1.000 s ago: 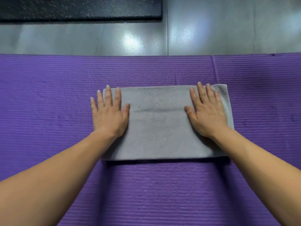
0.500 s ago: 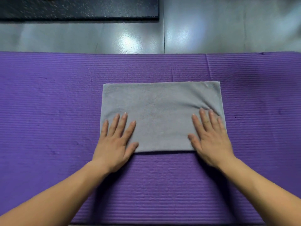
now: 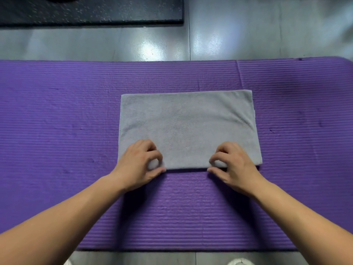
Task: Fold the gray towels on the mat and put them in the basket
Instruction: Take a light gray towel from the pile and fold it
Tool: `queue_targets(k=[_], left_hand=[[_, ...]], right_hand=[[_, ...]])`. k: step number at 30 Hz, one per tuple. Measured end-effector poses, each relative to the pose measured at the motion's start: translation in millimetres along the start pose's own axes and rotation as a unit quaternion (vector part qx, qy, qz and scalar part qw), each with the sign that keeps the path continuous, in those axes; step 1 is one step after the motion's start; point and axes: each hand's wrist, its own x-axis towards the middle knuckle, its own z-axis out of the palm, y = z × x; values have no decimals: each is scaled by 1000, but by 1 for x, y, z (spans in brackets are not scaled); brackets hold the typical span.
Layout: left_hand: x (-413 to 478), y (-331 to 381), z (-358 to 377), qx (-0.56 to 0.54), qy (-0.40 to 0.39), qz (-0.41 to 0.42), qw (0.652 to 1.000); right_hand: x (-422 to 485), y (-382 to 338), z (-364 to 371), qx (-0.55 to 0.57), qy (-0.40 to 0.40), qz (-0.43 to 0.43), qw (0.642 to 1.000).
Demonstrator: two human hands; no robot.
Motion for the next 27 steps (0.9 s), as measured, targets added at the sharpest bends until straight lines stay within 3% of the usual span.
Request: queue_targets(k=[27], left_hand=[[3, 8, -11, -70, 3, -66, 995]], right_hand=[[15, 4, -22, 44, -23, 14, 999]])
